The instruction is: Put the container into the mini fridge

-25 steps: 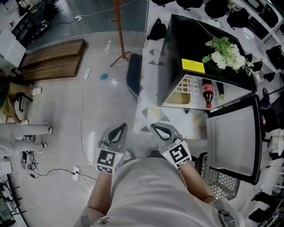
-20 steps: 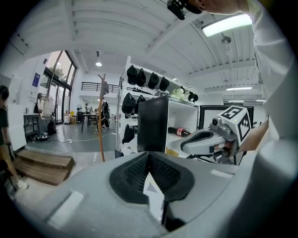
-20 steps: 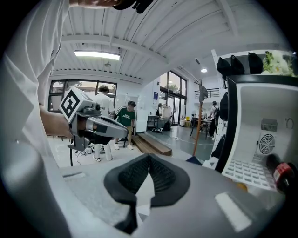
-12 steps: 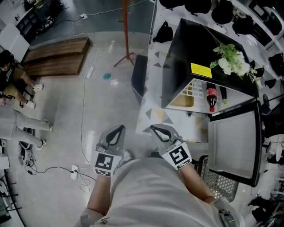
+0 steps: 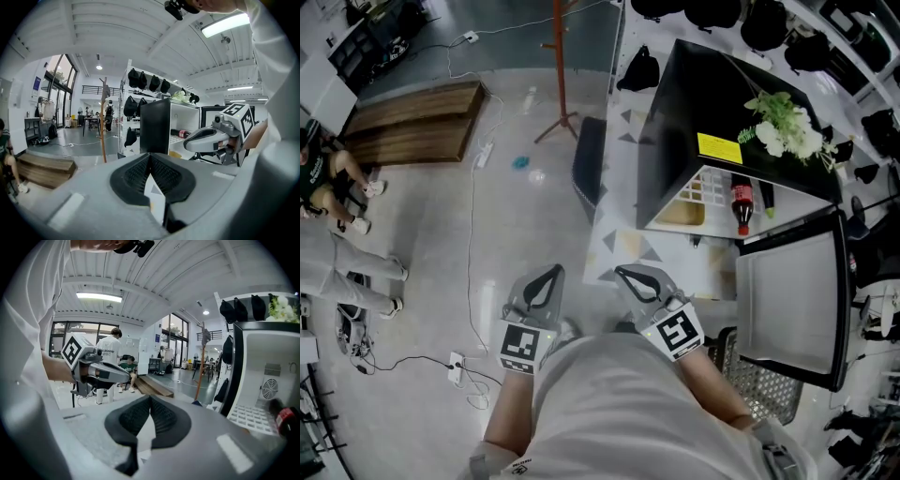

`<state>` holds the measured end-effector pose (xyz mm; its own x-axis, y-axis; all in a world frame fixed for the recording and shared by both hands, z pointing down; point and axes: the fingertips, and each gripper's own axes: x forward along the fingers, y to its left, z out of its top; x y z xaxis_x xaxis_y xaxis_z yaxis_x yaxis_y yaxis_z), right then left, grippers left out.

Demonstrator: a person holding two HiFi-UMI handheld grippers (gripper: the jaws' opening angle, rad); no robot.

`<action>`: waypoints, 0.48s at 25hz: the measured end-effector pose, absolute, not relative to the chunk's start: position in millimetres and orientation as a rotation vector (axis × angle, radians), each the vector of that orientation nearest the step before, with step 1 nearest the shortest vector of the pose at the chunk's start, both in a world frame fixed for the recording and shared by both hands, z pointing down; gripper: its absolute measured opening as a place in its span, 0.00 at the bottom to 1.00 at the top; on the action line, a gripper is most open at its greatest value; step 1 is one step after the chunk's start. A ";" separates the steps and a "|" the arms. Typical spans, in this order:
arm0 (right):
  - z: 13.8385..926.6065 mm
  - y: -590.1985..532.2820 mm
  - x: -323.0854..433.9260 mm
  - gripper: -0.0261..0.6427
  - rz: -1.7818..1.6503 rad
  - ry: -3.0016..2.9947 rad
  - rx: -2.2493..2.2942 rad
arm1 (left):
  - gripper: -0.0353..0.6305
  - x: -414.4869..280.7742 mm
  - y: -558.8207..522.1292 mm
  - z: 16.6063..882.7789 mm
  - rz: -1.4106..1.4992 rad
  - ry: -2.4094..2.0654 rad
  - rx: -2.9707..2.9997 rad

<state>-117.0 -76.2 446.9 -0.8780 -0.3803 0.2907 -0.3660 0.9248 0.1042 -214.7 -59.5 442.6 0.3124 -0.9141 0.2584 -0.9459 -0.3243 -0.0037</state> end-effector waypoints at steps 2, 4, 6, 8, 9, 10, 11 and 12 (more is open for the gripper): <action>446.9 -77.1 -114.6 0.05 -0.060 -2.778 0.560 | 0.06 -211.8 -60.1 443.6 0.328 -1.721 2.426; 447.9 -77.6 -112.1 0.05 -0.053 -2.776 0.565 | 0.06 -209.4 -60.4 445.2 0.337 -1.715 2.430; 449.0 -77.6 -110.0 0.05 -0.048 -2.774 0.570 | 0.06 -207.5 -60.4 446.3 0.343 -1.708 2.434; 449.3 -77.4 -108.5 0.05 -0.043 -2.772 0.575 | 0.06 -206.3 -60.0 446.5 0.349 -1.702 2.438; 449.3 -77.2 -107.9 0.05 -0.043 -2.770 0.576 | 0.06 -205.9 -59.8 446.3 0.351 -1.700 2.439; 449.1 -77.0 -107.6 0.04 -0.043 -2.768 0.575 | 0.06 -205.6 -59.8 446.0 0.352 -1.698 2.439; 448.8 -76.8 -107.4 0.05 -0.043 -2.766 0.575 | 0.06 -205.3 -60.0 445.9 0.353 -1.697 2.440; 448.7 -76.6 -107.3 0.05 -0.041 -2.766 0.575 | 0.06 -205.0 -60.3 445.8 0.355 -1.696 2.441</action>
